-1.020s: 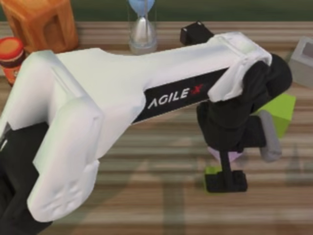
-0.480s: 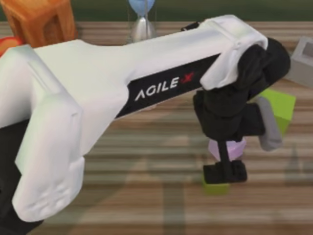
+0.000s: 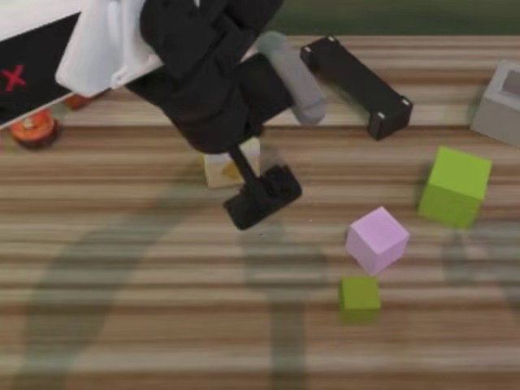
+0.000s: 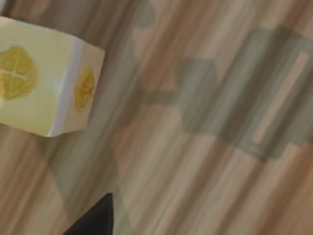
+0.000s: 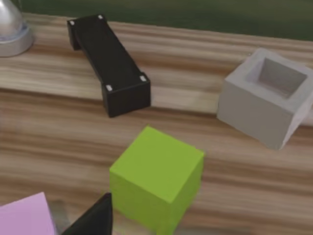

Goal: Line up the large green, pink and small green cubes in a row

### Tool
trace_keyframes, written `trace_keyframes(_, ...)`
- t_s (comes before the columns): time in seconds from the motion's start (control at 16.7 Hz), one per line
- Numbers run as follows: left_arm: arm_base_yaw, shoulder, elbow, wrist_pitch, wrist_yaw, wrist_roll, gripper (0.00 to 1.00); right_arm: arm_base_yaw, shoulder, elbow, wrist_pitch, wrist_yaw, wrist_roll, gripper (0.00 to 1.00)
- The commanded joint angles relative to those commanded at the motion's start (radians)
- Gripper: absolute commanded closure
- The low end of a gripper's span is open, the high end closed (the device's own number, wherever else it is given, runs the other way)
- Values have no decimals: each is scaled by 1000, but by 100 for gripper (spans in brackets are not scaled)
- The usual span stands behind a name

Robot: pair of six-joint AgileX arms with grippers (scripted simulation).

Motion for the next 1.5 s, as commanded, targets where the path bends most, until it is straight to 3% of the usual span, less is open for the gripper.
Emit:
trace_keyframes(0.48, 383, -931, -814, 474, -6, -237, 0, 188, 844, 591, -438, 2, -29, 0)
trace_keyframes(0.84, 595, -1453, -1294, 796, 0, -374, 0, 304, 1310, 964, -693, 0, -46, 0)
trace_keyframes(1.14, 689, -1700, -1502, 960, 9, -438, 0, 360, 1522, 1151, -806, 1, -55, 0)
trace_keyframes(1.5, 700, -1731, -1528, 982, 11, -447, 0, 367, 1549, 1174, -820, 1, -56, 0)
